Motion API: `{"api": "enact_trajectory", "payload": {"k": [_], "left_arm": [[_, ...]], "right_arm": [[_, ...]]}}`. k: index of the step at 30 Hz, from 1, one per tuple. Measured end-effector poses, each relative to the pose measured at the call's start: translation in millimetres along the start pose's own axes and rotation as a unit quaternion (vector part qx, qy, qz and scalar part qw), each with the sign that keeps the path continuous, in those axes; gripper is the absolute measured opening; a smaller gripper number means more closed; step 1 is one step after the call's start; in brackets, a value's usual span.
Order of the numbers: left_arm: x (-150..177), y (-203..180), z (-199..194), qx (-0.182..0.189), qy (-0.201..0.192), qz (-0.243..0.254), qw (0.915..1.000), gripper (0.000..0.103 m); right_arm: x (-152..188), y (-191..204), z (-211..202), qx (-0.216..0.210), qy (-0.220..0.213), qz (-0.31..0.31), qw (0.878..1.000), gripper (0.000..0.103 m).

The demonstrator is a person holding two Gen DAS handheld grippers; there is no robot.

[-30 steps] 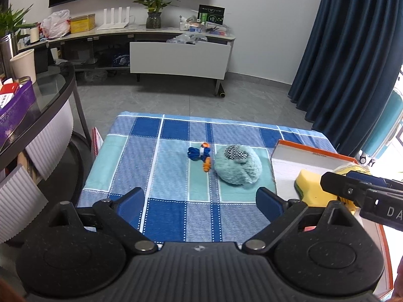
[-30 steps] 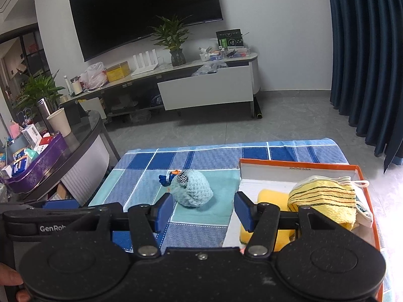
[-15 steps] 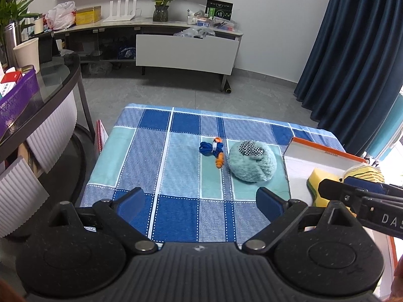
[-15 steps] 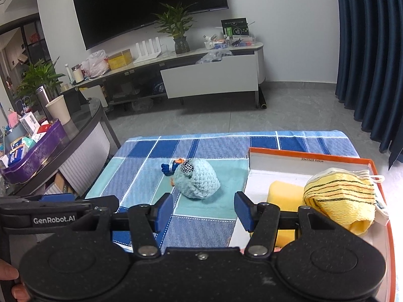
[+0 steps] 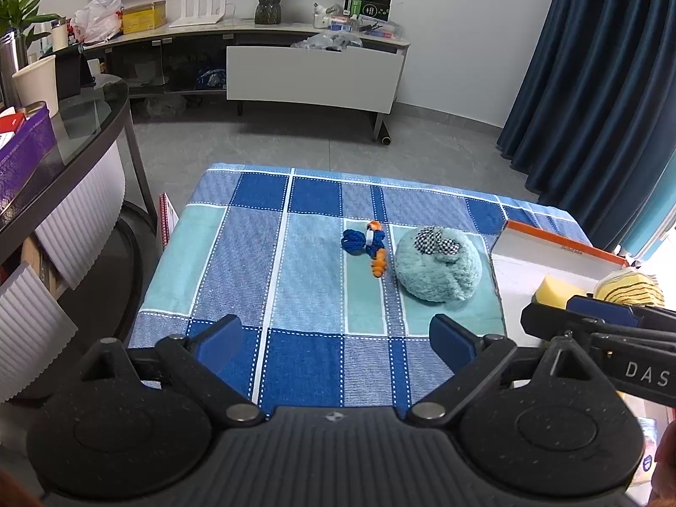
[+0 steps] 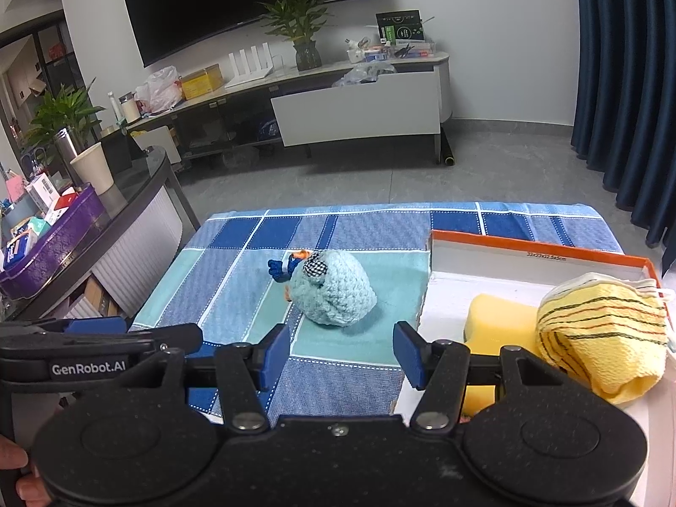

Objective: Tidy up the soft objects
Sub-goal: 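Move right tool toward light-blue knitted ball while left tool approaches blue toy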

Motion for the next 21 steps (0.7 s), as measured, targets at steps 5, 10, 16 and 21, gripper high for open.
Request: {"api": "enact_trajectory", "payload": {"k": [5,10,16,21], "left_arm": [[-1.6,3.3,5.4,-0.002,0.004,0.0,1.0,0.098],[-2.1,5.5,10.0,-0.002,0.007,0.0,1.0,0.098],[-1.8,9.4,16.2,-0.004,0.011,-0.001,0.9999,0.098],[-2.7,13.1,22.4,-0.007,0.015,-0.002,0.9999,0.098]], "right_arm": [[-0.1,2.3,7.8,-0.003,0.006,-0.003,1.0,0.066],[0.6,4.5,15.6,-0.005,0.012,-0.005,1.0,0.066],[1.5,5.1,24.3,-0.007,0.02,-0.009,1.0,0.067],[3.2,5.1,33.0,-0.009,0.028,-0.01,1.0,0.067]]}}
Point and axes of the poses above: each gripper's, at about its wrist camera, not at the fingertips, and z roughly the way its jaws point, y to its left, x to its underside, the point moved 10 cm from there along z, roughly the way its jaws point, and after that the axes turned 5 degrees about -z, right-handed, at the moved point
